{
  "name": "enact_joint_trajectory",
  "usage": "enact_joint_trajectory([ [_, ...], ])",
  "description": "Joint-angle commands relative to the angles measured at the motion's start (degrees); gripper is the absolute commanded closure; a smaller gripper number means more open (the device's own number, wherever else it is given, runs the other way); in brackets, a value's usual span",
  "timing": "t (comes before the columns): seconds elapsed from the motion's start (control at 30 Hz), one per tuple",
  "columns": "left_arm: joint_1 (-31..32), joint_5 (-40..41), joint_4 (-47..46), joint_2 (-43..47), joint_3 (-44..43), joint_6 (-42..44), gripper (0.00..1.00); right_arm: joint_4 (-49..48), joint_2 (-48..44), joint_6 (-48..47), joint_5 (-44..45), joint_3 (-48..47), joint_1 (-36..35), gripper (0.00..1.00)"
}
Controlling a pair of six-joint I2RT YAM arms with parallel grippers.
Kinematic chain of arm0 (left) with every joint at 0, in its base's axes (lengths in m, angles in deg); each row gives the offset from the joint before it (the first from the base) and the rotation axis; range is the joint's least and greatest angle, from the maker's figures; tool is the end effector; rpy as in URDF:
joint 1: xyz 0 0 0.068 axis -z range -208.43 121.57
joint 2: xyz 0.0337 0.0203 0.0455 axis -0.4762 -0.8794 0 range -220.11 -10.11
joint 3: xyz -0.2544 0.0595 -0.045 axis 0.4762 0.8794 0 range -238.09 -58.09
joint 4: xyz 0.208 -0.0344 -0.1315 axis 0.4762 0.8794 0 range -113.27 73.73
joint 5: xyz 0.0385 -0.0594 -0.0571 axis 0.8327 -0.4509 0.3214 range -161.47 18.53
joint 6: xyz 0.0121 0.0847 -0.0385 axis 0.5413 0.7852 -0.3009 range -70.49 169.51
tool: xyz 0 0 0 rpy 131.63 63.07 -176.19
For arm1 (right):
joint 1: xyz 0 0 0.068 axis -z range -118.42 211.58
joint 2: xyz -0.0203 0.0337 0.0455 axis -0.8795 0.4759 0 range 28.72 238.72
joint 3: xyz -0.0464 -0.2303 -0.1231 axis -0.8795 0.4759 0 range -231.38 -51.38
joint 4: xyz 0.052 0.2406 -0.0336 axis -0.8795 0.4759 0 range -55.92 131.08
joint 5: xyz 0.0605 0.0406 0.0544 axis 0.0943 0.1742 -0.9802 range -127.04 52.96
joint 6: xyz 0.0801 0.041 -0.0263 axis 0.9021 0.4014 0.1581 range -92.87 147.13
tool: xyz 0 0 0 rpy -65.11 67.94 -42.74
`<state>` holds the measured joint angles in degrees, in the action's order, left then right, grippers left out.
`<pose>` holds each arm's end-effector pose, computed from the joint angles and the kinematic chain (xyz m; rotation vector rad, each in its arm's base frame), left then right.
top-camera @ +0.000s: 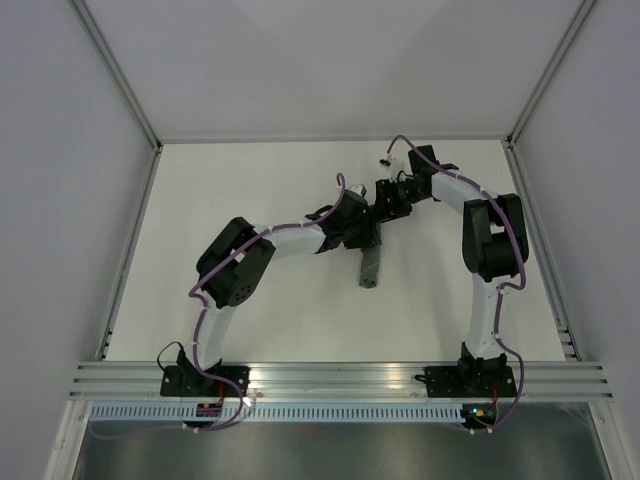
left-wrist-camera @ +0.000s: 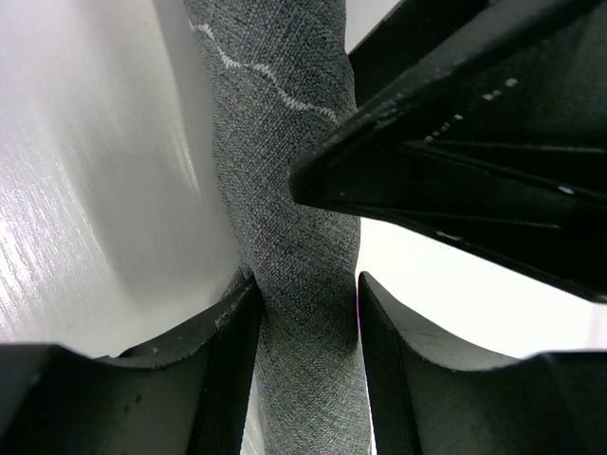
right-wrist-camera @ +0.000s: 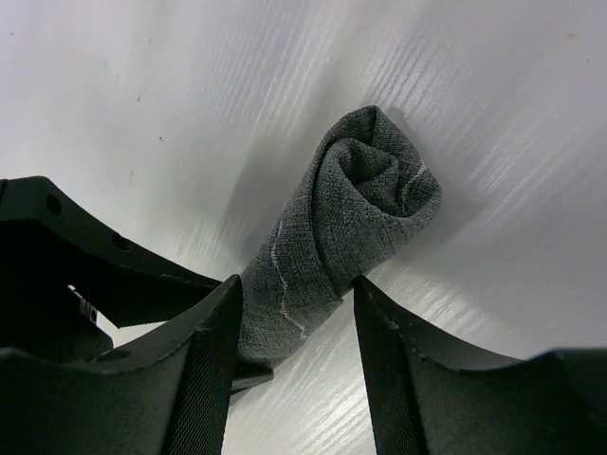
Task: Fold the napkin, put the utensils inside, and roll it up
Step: Roll the napkin with the utensil
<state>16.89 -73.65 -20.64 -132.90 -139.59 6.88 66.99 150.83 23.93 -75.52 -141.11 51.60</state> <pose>0.3394 -0.3479 0.1113 0.0783 2.4791 -0.7663 0.4263 0.1284 0.1301 -0.4963 2.5624 0.9405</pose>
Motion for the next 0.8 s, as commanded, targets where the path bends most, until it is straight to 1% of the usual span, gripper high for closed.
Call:
enact_joint_trajectory([
  [0.0,0.74,-3.01,11.88,-5.19,5.11,3.87,0.48,-1.35,0.94,-0.05,1.73,-0.53,-0.48,0.44],
  [0.2,0.82,-4.42,9.59,-4.84,6.25,4.49,0.44,-2.05,0.42,-0.31,4.72,0.17,-0.74,0.51],
  [0.27,0.82,-4.42,8.36,-4.31,6.78,4.57,0.44,-1.97,0.5,-0.49,5.17,0.17,-0.83,0.56],
  [0.3,0.82,-4.42,7.92,-4.13,6.96,4.75,0.43,-1.71,0.42,-0.49,5.43,0.09,-0.83,0.62],
  [0.6,0.74,-3.98,0.98,-0.71,12.14,4.84,0.41,-1.27,0.77,-1.02,8.07,-0.53,-1.01,0.68],
  [0.77,0.82,-2.66,-0.17,0.52,13.99,4.05,0.4,-1.0,0.77,-1.37,9.39,-0.88,-1.36,0.7],
])
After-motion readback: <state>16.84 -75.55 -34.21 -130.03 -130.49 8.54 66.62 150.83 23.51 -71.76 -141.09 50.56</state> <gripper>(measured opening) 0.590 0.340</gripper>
